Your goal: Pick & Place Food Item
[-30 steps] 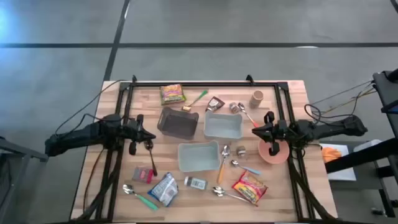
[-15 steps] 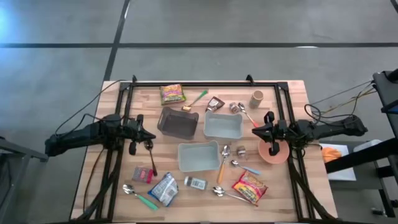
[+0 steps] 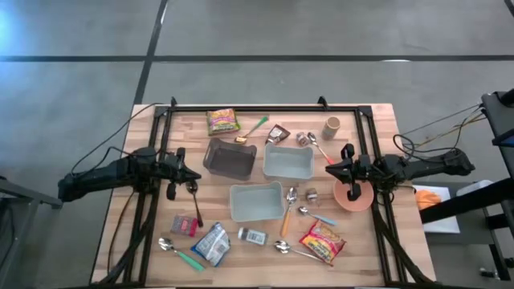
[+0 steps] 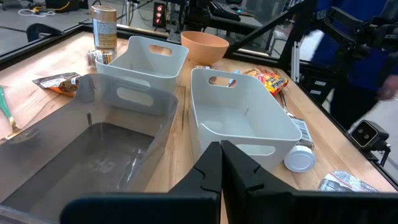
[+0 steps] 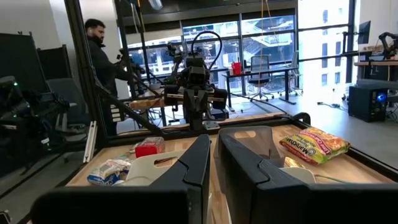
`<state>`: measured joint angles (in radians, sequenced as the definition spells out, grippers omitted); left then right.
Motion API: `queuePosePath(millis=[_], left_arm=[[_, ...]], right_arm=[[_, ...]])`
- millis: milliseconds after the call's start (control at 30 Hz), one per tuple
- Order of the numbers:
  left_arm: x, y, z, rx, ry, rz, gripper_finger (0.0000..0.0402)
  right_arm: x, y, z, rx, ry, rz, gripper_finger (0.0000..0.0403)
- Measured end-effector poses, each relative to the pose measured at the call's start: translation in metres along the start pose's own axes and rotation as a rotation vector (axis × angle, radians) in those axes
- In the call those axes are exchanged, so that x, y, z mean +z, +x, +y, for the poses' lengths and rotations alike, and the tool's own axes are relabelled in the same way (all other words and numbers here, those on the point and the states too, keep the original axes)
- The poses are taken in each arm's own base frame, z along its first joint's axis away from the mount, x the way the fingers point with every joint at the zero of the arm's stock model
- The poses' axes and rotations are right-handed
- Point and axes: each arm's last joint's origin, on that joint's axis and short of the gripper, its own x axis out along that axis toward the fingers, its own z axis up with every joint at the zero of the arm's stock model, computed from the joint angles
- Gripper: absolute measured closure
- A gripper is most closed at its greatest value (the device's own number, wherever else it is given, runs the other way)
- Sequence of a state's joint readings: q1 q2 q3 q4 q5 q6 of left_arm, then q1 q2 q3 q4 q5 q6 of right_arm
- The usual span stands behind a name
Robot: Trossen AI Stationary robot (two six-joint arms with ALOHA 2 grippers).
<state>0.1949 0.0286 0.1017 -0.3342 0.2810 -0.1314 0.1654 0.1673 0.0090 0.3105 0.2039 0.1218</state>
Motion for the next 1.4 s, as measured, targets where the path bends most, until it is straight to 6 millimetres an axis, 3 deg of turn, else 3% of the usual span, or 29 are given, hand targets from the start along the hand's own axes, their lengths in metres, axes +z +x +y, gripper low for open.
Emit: queuePosePath(millis=[800,1100,1400], left_arm=[[0.0000,0.0000,0.0000,0.000,0.000,0.000,0.0401],[0.0000,0.0000,0.0000,-0.001,0.000,0.000,0.0401],[0.0000,0.0000,0.0000,0.000,0.012,0.000,0.0401]], right_arm=[[0.0000,0.0000,0.0000,0.000,-0.002,0.000,0.0370],[0.0000,0.0000,0.0000,0.000,-0.270,0.000,0.0370],[0.0000,0.0000,0.0000,0.000,-0.307,0.000,0.0370]])
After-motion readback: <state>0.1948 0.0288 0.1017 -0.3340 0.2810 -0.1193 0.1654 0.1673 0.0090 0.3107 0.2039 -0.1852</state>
